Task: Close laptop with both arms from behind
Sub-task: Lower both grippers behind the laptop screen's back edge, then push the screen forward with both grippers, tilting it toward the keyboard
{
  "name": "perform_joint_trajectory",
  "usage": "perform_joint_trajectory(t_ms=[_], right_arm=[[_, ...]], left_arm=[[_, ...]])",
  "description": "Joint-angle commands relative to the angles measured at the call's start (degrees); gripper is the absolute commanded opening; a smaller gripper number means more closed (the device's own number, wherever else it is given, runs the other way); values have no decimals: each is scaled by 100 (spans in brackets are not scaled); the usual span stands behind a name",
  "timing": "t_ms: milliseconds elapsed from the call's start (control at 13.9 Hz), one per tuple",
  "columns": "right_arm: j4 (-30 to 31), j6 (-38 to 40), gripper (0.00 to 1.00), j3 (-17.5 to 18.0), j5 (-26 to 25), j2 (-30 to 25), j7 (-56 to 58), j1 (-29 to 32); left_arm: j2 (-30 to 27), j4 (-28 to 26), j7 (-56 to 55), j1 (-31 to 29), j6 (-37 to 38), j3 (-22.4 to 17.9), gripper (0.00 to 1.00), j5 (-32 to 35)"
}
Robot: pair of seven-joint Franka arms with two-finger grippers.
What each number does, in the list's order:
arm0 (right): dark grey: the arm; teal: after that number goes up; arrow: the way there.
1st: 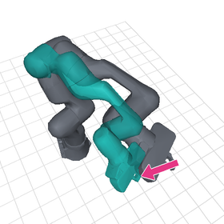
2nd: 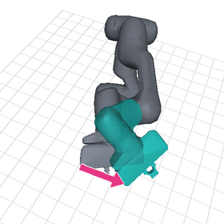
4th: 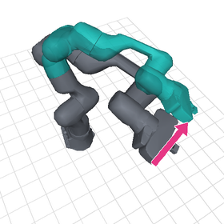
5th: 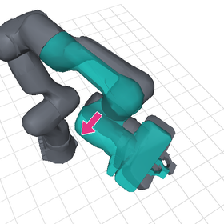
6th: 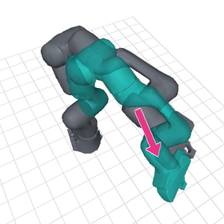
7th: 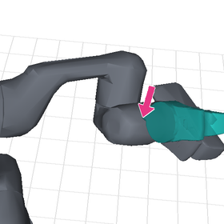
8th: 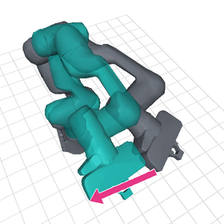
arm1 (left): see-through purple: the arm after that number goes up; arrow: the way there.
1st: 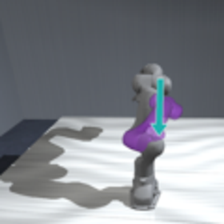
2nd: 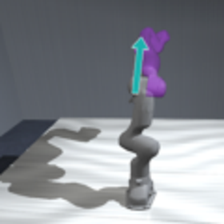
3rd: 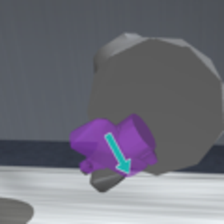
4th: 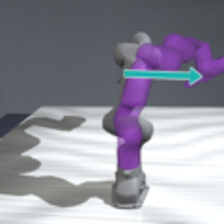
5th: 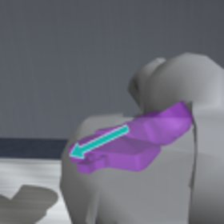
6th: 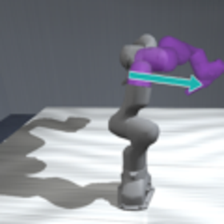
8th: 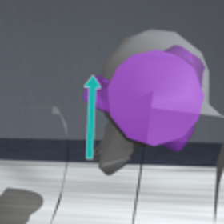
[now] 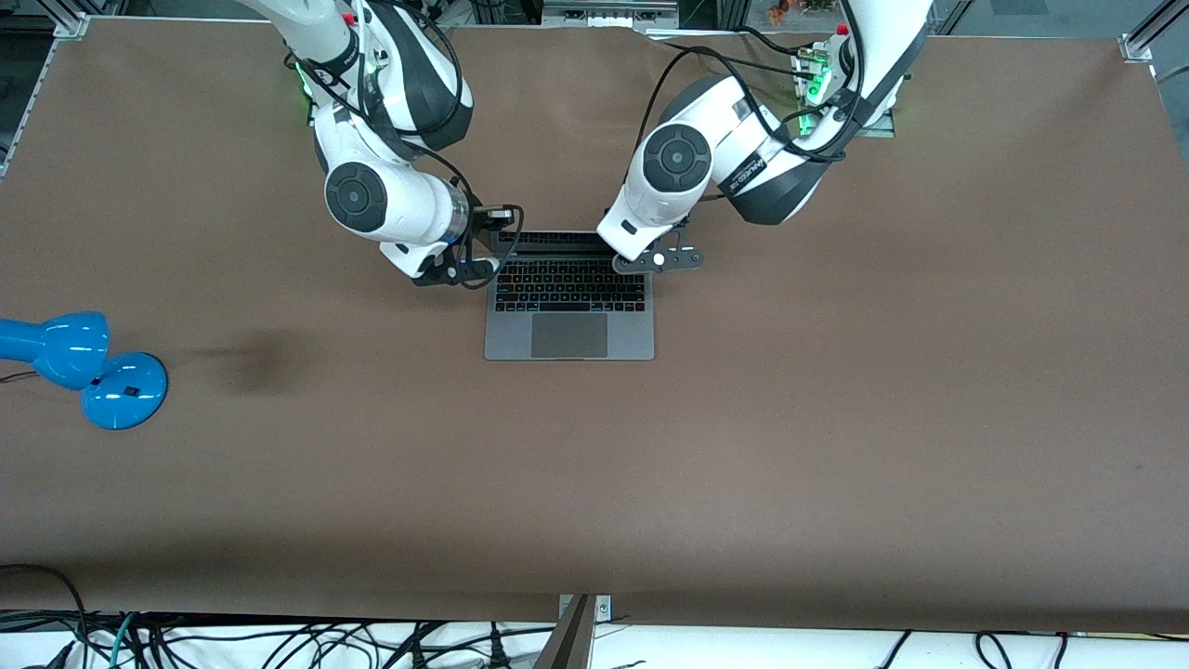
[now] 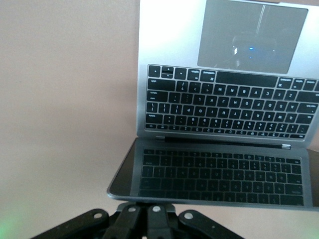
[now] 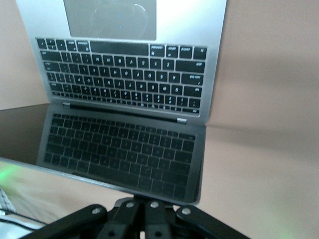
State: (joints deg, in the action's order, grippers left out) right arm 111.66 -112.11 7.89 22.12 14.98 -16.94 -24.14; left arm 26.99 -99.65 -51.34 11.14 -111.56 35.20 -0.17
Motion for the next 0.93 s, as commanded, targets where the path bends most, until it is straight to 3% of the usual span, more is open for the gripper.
perform_joint_trajectory(t_ms=[0, 143, 861], right_arm=[[-13, -101, 0, -24, -111, 22, 94, 23], [-39, -109, 0, -59, -120, 57, 94, 23], [-381, -258, 0, -226, -111, 444, 419, 23]], left_arm=[[219, 200, 133, 2, -6, -48, 0, 122], [350, 489, 186, 11, 3, -127, 0, 140], [738, 675, 177, 11, 3, -162, 0, 439]])
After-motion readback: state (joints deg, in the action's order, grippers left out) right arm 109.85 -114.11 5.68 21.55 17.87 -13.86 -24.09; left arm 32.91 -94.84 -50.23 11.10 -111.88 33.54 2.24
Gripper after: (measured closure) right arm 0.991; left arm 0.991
